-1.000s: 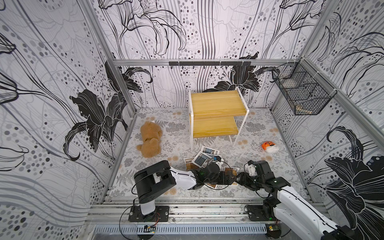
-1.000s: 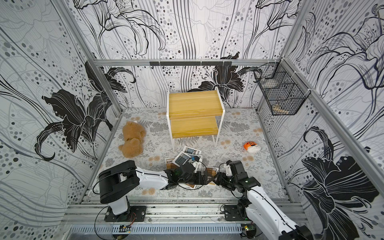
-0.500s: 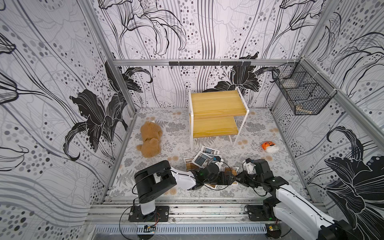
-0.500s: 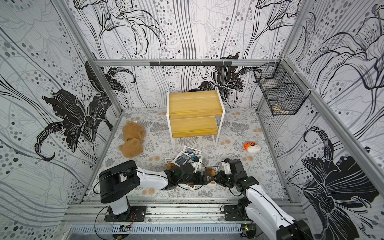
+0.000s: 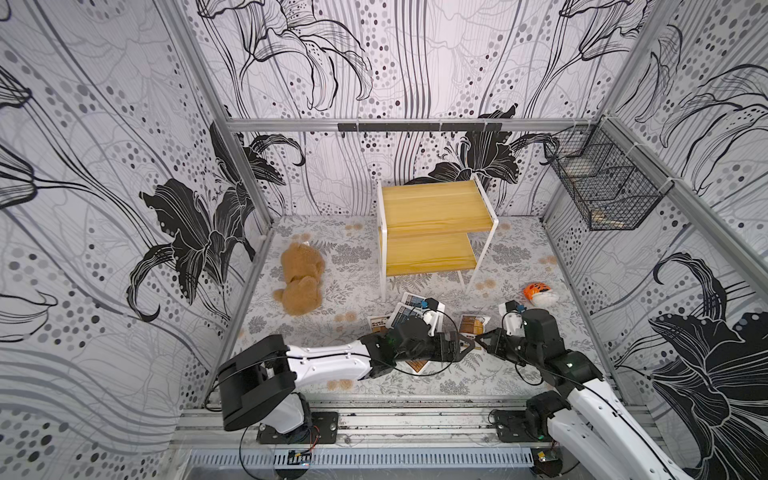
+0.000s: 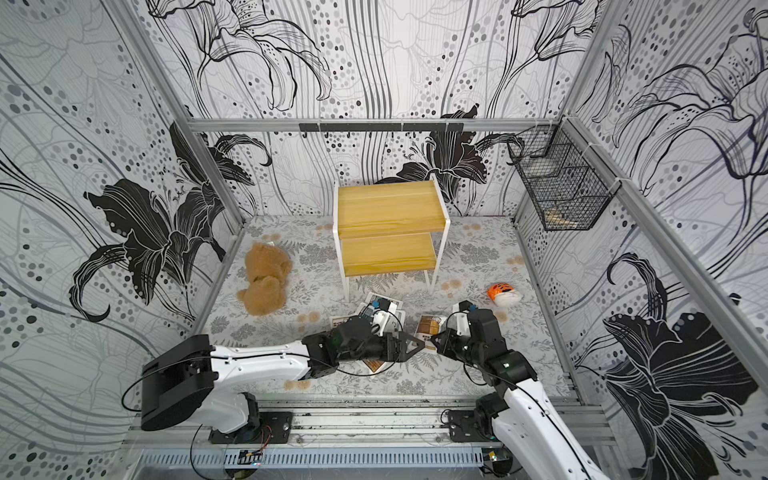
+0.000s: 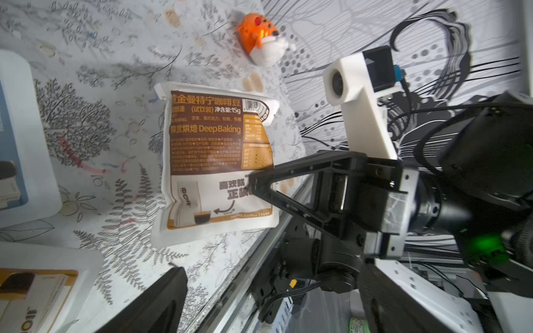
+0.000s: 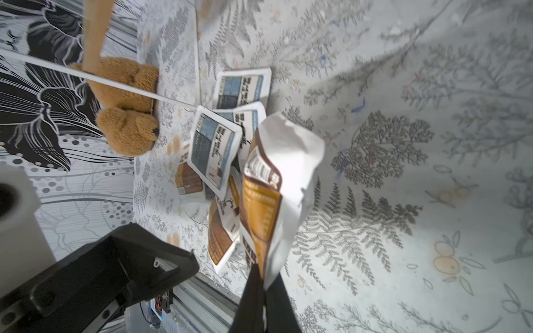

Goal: Place the bagged coffee beans on the shelf by color
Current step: Pick up the bagged coffee beans at the center of the board, then place the bagged coffee beans on the shelf.

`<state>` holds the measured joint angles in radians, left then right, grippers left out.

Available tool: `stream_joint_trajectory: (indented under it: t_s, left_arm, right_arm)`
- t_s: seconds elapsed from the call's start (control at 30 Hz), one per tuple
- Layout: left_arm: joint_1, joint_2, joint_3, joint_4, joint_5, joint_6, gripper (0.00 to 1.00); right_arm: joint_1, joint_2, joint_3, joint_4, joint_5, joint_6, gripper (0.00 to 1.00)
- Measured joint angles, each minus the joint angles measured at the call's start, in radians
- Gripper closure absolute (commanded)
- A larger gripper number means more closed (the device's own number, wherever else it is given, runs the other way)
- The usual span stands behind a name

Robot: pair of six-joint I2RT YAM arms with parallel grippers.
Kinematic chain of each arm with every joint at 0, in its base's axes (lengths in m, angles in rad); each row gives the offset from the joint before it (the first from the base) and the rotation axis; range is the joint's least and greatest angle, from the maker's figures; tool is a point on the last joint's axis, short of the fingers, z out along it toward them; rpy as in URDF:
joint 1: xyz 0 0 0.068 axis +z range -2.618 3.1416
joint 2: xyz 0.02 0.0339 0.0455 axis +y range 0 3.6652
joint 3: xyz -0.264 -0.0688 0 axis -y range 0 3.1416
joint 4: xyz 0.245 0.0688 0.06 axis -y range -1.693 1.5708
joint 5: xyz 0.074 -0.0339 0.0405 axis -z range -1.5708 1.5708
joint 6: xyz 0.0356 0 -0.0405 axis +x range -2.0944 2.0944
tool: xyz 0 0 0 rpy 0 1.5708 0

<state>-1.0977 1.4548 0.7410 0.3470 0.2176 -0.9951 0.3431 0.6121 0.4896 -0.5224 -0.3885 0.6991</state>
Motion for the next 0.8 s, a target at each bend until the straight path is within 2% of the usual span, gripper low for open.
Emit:
stream_joint_trajectory:
  t_s: [0.33, 0.53, 0.8]
  left_arm:
    - [0.067, -0.277, 0.000, -0.138, -0.055, 0.043, 0.03]
    - [0.171, -0.471, -0.003, -0.228, -0.064, 0.052, 0.03]
    - [0.313, -0.606, -0.003, -0.309, -0.029, 0.060, 0.03]
  right_arm:
    - [0.000, 0.039, 0.277, -0.084, 0.036, -0.005, 1.00]
    - [0.000, 0.116, 0.435, -0.084, -0.069, -0.023, 1.00]
    - [0.000, 0.332, 0.809, -0.080, -0.195, -0.097, 1.00]
